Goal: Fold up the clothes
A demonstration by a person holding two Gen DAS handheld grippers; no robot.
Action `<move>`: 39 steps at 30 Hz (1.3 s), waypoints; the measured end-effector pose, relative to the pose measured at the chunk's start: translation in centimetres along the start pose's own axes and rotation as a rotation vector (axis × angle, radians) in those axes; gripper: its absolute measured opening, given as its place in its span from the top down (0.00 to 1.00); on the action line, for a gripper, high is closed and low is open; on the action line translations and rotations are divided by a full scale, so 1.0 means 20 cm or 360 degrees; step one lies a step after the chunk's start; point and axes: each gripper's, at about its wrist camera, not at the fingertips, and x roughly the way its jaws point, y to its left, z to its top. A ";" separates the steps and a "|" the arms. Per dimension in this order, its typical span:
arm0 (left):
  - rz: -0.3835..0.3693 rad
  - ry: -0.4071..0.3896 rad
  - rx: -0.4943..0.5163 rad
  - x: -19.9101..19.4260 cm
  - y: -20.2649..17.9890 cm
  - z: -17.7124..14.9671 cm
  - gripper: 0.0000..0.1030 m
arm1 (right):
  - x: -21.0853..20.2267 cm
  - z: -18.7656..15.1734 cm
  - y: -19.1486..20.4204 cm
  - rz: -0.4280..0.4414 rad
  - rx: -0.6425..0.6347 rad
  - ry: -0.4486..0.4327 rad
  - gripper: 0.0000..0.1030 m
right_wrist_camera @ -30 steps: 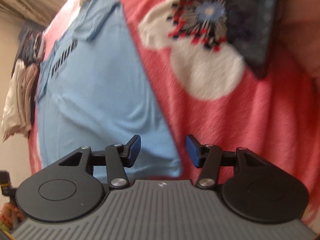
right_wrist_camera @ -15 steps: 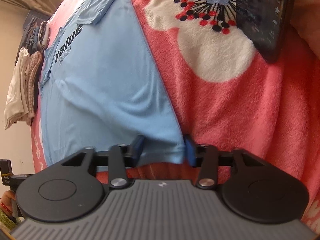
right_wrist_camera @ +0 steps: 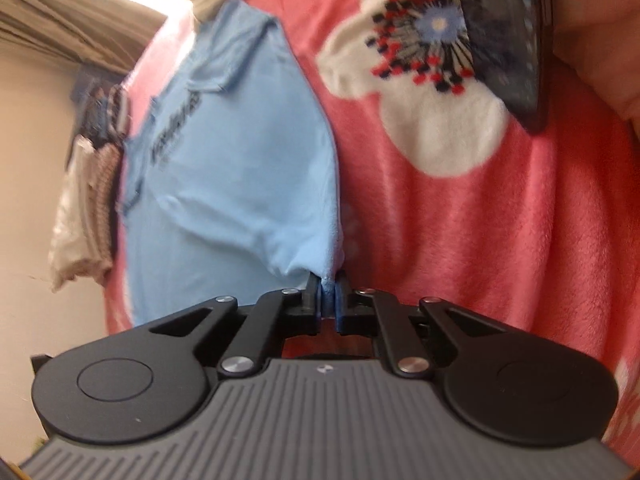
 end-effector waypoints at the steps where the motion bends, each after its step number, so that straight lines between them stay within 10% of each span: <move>1: -0.0036 -0.0036 -0.0027 -0.03 0.00 0.00 0.91 | -0.01 0.01 0.01 0.0008 0.0004 -0.0008 0.96; 22: -0.0015 0.0117 -0.0074 0.13 0.10 -0.03 0.91 | 0.02 0.00 -0.01 -0.0052 0.0122 0.0034 0.96; 39: -0.0413 -0.0364 -0.0468 -0.09 0.14 0.56 0.91 | 0.09 0.40 0.23 0.0358 0.0243 -0.0247 0.96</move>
